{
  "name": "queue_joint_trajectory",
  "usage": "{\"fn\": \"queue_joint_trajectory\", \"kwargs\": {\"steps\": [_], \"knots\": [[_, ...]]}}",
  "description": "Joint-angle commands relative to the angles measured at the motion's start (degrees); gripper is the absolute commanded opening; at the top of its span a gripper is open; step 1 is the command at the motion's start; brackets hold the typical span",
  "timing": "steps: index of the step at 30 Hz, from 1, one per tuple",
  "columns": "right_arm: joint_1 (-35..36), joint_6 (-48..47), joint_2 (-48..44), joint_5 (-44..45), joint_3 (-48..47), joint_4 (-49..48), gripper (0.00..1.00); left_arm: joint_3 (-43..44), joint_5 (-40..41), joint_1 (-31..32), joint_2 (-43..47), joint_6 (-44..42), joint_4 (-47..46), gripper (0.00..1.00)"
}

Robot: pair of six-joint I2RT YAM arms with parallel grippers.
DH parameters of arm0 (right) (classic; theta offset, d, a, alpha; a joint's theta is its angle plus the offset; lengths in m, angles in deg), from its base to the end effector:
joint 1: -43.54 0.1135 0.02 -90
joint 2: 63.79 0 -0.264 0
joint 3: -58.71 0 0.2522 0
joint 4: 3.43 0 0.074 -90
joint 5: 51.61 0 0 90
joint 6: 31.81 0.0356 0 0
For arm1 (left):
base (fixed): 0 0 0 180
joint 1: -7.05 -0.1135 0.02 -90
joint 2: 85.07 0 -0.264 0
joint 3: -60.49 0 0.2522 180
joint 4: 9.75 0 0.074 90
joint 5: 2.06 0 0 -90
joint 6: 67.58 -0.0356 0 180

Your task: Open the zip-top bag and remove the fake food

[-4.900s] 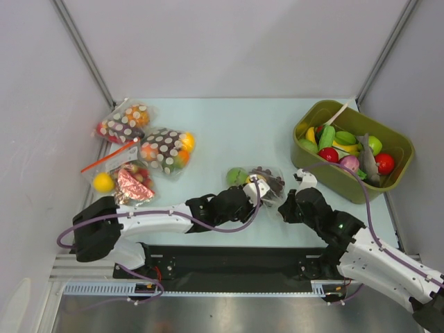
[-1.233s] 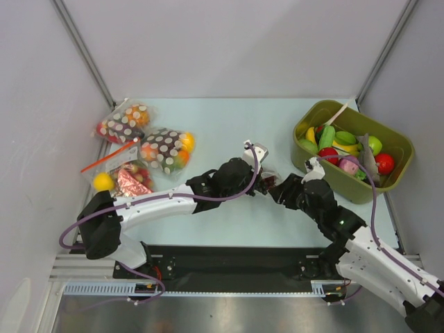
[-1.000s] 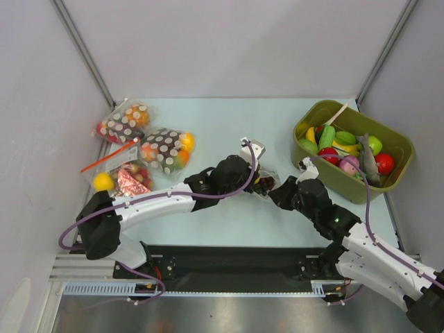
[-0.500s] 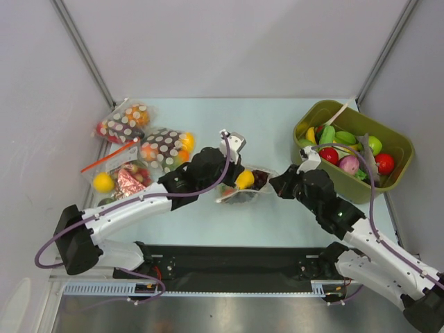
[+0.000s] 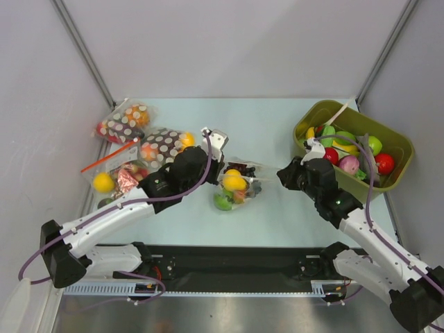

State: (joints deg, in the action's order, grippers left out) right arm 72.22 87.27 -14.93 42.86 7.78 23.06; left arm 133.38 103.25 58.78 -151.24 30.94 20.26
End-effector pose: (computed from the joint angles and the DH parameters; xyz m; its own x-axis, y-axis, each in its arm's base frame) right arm 0.1751 0.0926 0.2762 -0.5193 0.2683 -0.8114 -0.1875 0.8906 0.4144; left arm 0.1705 -0.2009 0.3417 -0.3321 0.1903 -0.9238 0.5640 0.8251 -0.0328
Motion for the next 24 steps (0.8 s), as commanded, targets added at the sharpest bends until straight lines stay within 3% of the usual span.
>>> {"fn": "queue_joint_trajectory", "kwargs": {"steps": [1, 14, 18, 24], "knots": [[-2.0, -4.1, 2.3, 4.2, -1.9, 0.3, 0.21, 1.2, 4.6, -1.6, 3.4, -2.8, 1.7, 0.0], [-2.3, -7.5, -1.5, -3.3, -10.0, 4.7, 0.43, -1.3, -7.5, -1.5, 0.9, 2.0, -6.1, 0.0], [-2.1, -8.8, -5.7, -9.9, -13.0, 4.9, 0.47, -1.6, -10.1, -1.5, 0.2, 3.3, -8.3, 0.0], [-0.7, -7.3, -3.5, -21.1, -13.7, 0.5, 0.49, -1.7, -11.4, -1.5, -0.5, 4.6, -9.7, 0.0]]}}
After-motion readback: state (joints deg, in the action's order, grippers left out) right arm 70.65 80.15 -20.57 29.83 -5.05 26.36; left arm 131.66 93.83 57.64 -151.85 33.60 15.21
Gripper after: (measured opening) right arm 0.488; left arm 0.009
